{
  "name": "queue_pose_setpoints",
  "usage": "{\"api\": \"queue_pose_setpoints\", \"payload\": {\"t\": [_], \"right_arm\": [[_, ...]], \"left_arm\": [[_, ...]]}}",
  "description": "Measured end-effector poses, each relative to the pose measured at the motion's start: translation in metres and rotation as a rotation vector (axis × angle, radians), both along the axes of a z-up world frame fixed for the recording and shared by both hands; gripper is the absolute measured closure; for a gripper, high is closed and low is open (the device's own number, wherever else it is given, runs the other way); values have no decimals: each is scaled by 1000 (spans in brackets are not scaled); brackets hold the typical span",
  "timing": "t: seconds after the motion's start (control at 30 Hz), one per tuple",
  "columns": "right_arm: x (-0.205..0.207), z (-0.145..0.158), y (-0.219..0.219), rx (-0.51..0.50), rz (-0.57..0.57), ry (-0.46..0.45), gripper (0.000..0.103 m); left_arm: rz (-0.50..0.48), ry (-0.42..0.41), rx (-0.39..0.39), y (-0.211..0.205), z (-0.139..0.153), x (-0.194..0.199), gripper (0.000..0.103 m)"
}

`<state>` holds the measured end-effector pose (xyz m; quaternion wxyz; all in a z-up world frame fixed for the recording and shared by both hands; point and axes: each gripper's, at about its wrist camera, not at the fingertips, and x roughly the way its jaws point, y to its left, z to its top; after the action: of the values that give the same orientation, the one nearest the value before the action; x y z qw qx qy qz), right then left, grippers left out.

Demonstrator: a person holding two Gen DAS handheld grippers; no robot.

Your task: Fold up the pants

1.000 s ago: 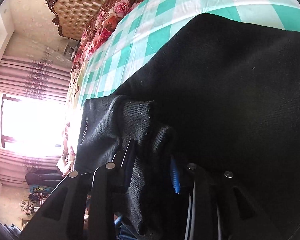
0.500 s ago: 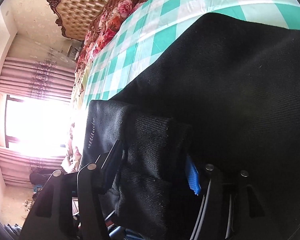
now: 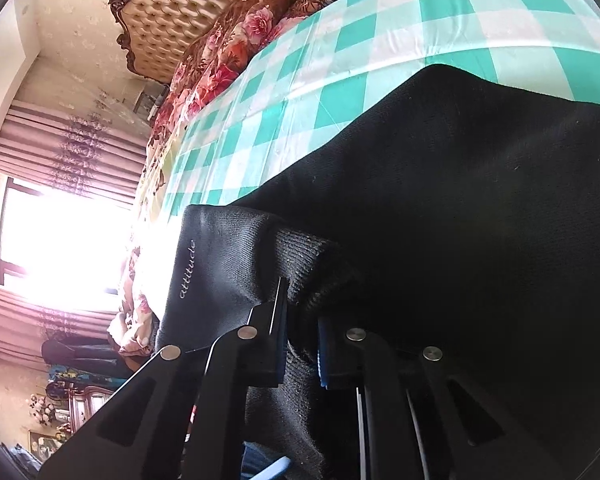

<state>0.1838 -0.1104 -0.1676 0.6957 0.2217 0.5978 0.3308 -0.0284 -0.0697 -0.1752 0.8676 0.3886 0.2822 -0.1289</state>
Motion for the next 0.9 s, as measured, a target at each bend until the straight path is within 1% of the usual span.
{"api": "queue_pose_setpoints", "payload": {"t": [0.03, 0.07, 0.1, 0.13, 0.2, 0.23, 0.37, 0.43, 0.5, 0.57, 0.67, 0.73, 0.77, 0.8, 0.83, 0.87, 0.9], "right_arm": [[-1, 1, -3, 3, -2, 0, 91], [-1, 2, -6, 4, -3, -4, 91], [-2, 3, -7, 3, -4, -8, 91], [-1, 4, -8, 3, -7, -10, 91], [-1, 5, -9, 1, -14, -12, 91], [-1, 7, -13, -1, -23, -16, 91], [-6, 31, -42, 1, -69, -61, 91], [-9, 36, -56, 1, -91, -74, 91], [-10, 29, -69, -16, -115, -61, 91], [-10, 17, -76, -25, -127, -36, 92], [-11, 3, -81, -24, -139, -23, 91], [-9, -6, -80, -28, -134, -31, 91], [-8, -10, -78, -36, -140, -23, 90], [-8, -13, -78, -48, -148, -17, 89], [-9, -14, -79, -52, -151, -26, 85], [-10, -12, -80, -52, -155, -33, 80], [-11, -8, -83, -52, -165, -46, 76]], "left_arm": [[-10, -2, 37, -4, -6, -1, 49], [-16, -13, 56, -6, -9, -1, 49], [-12, -16, 62, -7, -11, 0, 57], [6, -12, 53, -7, -10, 4, 71], [14, 2, 34, -7, -6, 9, 73], [6, -10, 36, -10, -3, 9, 74], [-49, -64, 12, -24, 17, 8, 75], [-82, -69, 11, -33, 16, 9, 75], [-109, -64, 25, -43, 10, 11, 75], [-128, -39, 36, -50, 1, 12, 75], [-125, -20, 34, -55, -3, 15, 74], [-110, -7, 25, -56, -7, 19, 66], [-102, -8, 15, -56, -7, 19, 65], [-99, 8, -27, -54, -2, 19, 64], [-100, 23, -67, -51, 4, 20, 57], [-96, 33, -144, -44, 16, 18, 51], [-86, 29, -194, -39, 25, 15, 41]]}}
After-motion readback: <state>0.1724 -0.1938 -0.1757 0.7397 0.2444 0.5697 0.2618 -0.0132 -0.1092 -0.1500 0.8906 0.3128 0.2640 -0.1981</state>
